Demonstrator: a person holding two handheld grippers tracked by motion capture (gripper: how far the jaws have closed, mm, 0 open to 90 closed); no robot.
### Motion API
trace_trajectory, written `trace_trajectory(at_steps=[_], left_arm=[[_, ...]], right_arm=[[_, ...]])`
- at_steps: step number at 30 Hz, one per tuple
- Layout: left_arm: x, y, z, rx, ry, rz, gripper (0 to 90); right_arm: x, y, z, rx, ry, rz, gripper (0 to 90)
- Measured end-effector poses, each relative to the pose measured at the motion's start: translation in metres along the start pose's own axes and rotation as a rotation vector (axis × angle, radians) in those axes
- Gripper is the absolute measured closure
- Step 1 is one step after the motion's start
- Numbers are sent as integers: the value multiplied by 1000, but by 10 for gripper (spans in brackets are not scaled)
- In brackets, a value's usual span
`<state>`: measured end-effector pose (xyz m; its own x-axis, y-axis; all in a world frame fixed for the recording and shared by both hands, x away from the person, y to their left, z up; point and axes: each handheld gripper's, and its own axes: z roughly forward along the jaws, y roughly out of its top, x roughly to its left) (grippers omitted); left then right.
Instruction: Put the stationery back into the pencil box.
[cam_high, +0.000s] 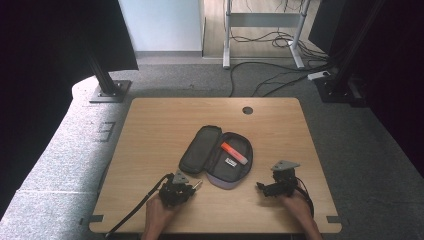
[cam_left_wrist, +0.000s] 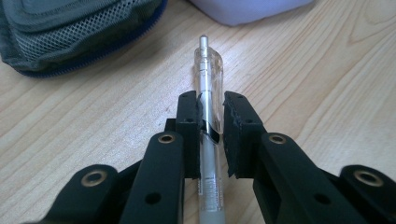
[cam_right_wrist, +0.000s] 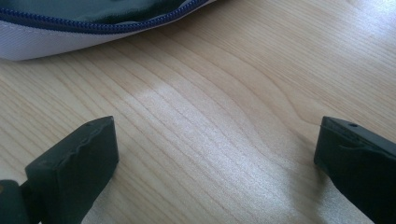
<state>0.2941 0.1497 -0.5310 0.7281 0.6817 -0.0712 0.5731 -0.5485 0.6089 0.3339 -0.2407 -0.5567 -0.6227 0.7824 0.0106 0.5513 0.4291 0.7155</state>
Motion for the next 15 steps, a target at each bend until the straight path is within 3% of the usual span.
trace_trajectory(at_steps=[6,15], left_arm=[[0,-3,0,-15,22,24,752],[3,-13,-13,-32,15,10,674]], right_arm=[[0,0,0,1,1,-1,0],[0,0,0,1,1,-1,0]])
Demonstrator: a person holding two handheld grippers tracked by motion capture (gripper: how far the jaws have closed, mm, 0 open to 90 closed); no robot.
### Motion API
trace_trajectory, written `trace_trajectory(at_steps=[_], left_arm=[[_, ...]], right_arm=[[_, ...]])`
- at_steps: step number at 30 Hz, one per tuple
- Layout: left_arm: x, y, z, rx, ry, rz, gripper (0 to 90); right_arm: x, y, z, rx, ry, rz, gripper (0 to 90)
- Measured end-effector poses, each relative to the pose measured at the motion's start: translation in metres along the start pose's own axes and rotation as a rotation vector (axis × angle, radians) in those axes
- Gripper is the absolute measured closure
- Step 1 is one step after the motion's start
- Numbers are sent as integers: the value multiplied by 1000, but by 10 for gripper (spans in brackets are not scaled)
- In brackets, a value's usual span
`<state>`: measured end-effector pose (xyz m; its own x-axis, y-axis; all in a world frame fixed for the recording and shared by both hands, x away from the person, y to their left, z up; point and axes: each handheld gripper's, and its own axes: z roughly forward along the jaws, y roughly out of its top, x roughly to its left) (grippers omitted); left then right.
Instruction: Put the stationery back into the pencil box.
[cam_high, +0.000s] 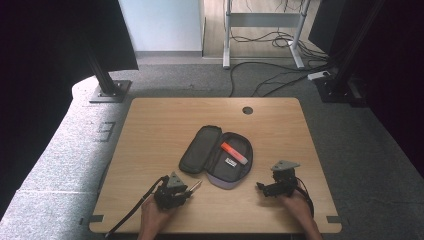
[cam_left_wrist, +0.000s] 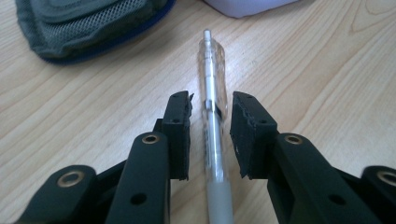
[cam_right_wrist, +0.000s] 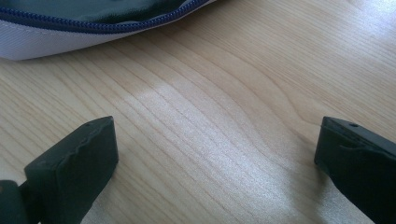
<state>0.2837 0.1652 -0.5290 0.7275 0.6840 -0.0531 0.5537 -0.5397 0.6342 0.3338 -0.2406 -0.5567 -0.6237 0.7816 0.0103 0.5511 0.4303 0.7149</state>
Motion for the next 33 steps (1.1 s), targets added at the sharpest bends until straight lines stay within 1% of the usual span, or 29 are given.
trace_trajectory(at_steps=[3,4,7,9,10,13,17,19,21,24,26,28,30,33], left_arm=[[0,-3,-1,13,-5,-1,683],[-1,-5,0,20,2,-1,687],[-2,-7,0,13,15,2,718],[-3,-7,0,7,32,4,765],[-2,-8,0,1,30,3,784],[-3,-9,0,-7,34,7,795],[-3,-9,0,-5,34,0,799],[-3,-8,-1,-6,10,-6,799],[-4,-7,-6,-28,-8,-10,799],[-7,-3,-14,-46,-8,1,799],[-10,0,-20,-62,-16,7,799],[-12,3,-22,-70,-20,10,799],[-12,7,-24,-77,-33,12,799],[-12,14,-26,-79,-30,25,799]], right_arm=[[0,0,0,0,0,0,0],[0,0,0,0,0,0,0],[0,0,0,0,0,0,0],[0,0,0,0,0,0,0],[0,0,0,0,0,0,0],[0,0,0,0,0,0,0],[0,0,0,0,0,0,0],[0,0,0,0,0,0,0],[0,0,0,0,0,0,0],[0,0,0,0,0,0,0],[0,0,0,0,0,0,0],[0,0,0,0,0,0,0],[0,0,0,0,0,0,0],[0,0,0,0,0,0,0]])
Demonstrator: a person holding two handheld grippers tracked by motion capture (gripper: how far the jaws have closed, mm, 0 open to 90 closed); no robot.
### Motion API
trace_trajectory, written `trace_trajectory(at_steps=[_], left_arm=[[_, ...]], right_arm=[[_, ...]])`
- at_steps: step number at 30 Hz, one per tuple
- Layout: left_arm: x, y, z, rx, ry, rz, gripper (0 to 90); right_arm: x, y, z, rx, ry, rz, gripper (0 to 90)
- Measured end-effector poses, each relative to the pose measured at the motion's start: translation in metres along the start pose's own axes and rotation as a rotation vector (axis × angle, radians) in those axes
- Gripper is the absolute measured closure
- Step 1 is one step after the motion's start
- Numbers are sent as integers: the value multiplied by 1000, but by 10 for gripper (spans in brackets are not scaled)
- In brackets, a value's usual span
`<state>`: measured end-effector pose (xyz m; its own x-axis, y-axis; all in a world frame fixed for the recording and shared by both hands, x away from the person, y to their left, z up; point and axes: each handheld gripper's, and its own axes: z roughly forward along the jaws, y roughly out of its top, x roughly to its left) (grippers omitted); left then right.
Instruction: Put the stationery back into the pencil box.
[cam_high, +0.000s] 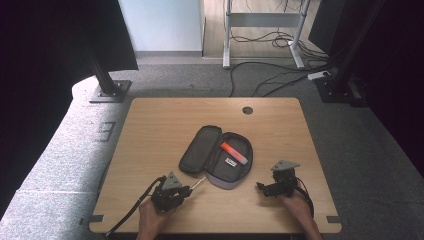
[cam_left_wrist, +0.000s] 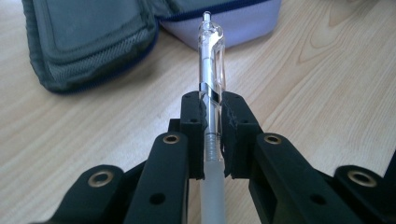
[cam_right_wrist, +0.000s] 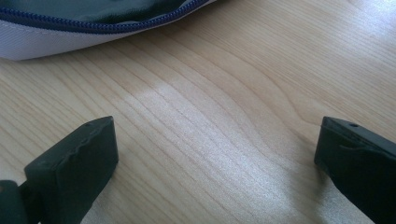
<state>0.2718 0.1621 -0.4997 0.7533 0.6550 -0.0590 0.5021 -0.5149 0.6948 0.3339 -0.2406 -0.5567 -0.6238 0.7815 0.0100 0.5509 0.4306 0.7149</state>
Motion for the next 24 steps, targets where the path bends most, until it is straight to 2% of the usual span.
trace_trajectory(at_steps=[10,17,24], left_arm=[[2,25,-1,-25,-16,16,798],[6,43,7,-26,-17,28,798],[9,61,18,-30,-42,29,798]], right_arm=[[0,0,0,0,0,0,0],[0,0,0,0,0,0,0],[0,0,0,-1,0,0,0]])
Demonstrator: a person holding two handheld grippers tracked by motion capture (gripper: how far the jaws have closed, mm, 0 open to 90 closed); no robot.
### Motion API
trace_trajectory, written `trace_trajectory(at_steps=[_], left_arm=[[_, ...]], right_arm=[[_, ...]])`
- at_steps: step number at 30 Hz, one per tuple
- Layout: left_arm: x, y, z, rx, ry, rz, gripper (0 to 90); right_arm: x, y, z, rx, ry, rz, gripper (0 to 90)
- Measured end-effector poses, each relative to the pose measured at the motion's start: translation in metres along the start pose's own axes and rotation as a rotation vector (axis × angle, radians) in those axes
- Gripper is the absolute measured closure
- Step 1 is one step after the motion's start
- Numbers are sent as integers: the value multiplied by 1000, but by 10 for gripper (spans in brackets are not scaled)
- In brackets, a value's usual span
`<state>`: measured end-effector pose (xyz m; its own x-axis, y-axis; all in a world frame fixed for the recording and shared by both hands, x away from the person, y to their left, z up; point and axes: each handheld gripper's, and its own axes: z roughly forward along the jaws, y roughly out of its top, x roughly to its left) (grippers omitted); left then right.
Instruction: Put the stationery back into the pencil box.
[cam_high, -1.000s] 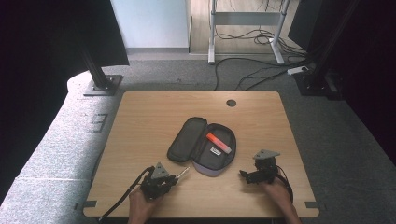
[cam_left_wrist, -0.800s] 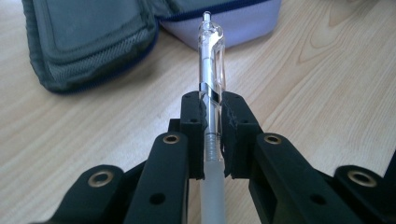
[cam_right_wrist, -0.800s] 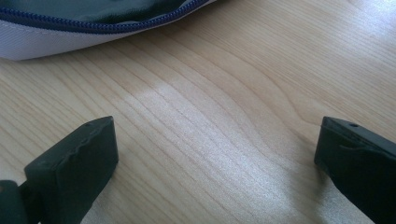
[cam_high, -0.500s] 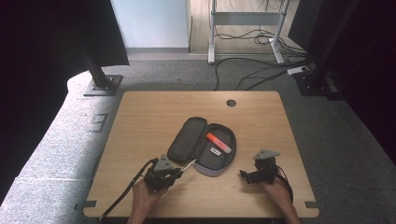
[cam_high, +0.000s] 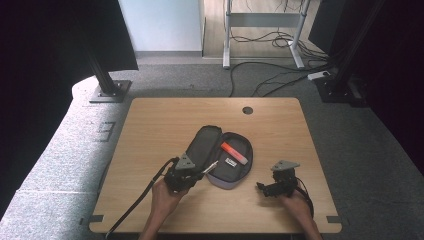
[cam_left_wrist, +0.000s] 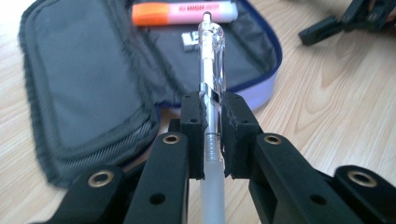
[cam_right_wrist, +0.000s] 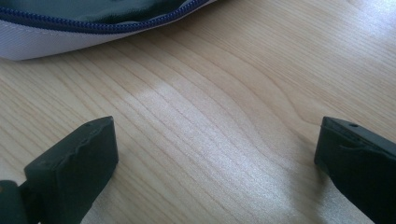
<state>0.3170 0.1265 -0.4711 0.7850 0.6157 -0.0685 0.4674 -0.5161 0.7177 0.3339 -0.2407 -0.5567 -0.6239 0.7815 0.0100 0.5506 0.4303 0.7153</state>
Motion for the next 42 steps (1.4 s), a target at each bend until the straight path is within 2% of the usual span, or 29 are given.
trace_trajectory(at_steps=[2,5,12,15,17,21,24,28,35,36,38,42], left_arm=[[1,6,4,10,17,11,798],[4,12,9,2,8,2,798],[4,28,23,17,25,26,798],[8,32,27,4,6,8,798],[10,36,31,12,18,10,798],[11,43,37,2,6,4,798],[9,50,43,21,31,34,798],[8,59,51,24,21,44,797],[11,71,67,37,7,36,797],[11,72,69,43,9,39,797],[7,76,75,67,39,71,797],[6,81,84,63,21,73,797]], right_arm=[[0,0,0,0,0,0,0],[0,0,0,0,0,0,0],[0,0,0,0,0,0,0],[0,0,0,0,0,0,0],[0,0,0,0,0,0,0],[0,0,0,0,0,0,0],[0,0,0,-1,-1,1,0],[0,0,0,-1,-1,1,0],[0,0,0,-1,-1,1,0],[0,0,0,-1,-1,0,0],[0,0,0,-1,-1,0,0],[0,0,0,-1,-1,0,0]])
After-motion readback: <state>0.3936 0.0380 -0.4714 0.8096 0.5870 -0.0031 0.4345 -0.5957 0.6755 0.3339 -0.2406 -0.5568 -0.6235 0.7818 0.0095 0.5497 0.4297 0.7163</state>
